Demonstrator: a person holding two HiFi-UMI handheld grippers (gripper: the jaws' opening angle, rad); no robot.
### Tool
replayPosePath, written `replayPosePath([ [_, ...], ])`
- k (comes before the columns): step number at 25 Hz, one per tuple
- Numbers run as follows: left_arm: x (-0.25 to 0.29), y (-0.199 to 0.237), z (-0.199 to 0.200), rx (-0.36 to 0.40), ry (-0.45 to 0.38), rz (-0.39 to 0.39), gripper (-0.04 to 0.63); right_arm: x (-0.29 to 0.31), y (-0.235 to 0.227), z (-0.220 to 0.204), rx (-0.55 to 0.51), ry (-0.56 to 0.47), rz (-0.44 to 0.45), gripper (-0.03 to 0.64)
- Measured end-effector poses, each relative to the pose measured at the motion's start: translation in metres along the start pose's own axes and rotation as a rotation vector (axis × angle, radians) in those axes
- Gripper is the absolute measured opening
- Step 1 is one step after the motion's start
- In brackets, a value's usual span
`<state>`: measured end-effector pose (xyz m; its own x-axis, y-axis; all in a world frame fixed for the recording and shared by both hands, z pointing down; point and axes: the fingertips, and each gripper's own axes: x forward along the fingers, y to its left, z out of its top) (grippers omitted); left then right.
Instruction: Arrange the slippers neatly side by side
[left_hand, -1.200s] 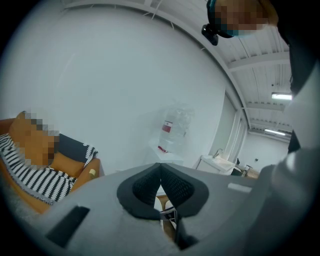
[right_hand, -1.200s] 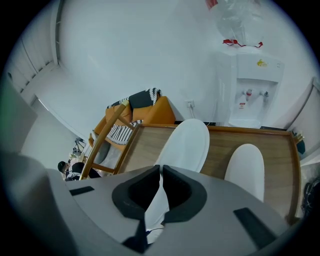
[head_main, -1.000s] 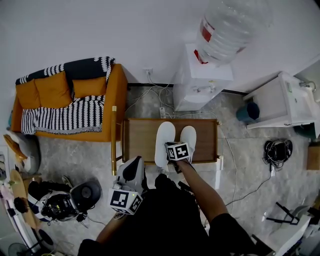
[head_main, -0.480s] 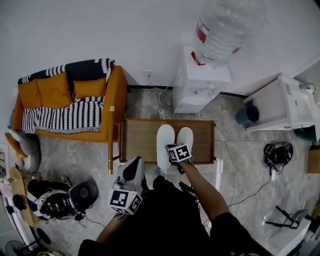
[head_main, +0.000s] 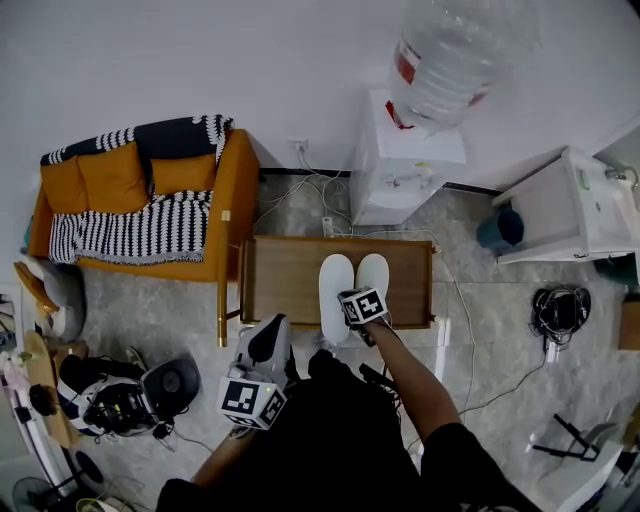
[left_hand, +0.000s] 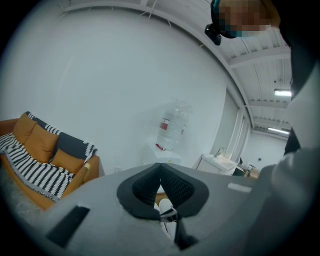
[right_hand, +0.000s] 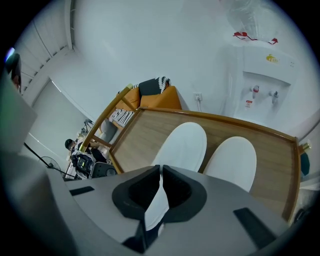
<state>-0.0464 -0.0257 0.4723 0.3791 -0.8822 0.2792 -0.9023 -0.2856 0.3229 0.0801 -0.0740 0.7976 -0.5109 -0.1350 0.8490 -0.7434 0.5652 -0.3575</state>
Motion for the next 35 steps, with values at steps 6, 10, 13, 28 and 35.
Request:
replayPosePath([
  [6, 0.001, 0.0, -0.001, 0.001, 0.011, 0.0, 0.012, 0.007, -0.005, -0.005, 0.029, 0.008, -0.013, 0.026],
  [10, 0.001, 0.002, -0.003, 0.005, 0.022, -0.001, 0.012, 0.011, -0.009, -0.008, 0.055, 0.014, -0.023, 0.028],
  [13, 0.002, 0.005, -0.004, 0.002, 0.023, 0.003, 0.012, 0.014, -0.01, -0.009, 0.074, 0.012, -0.019, 0.028],
  [28, -0.003, 0.003, 0.011, 0.022, 0.029, -0.028, 0.012, -0.017, -0.008, 0.0, 0.276, -0.089, -0.021, 0.08],
  [35, 0.008, 0.0, 0.026, 0.036, 0.023, -0.079, 0.012, -0.078, -0.004, 0.033, 0.343, -0.278, -0.086, 0.08],
])
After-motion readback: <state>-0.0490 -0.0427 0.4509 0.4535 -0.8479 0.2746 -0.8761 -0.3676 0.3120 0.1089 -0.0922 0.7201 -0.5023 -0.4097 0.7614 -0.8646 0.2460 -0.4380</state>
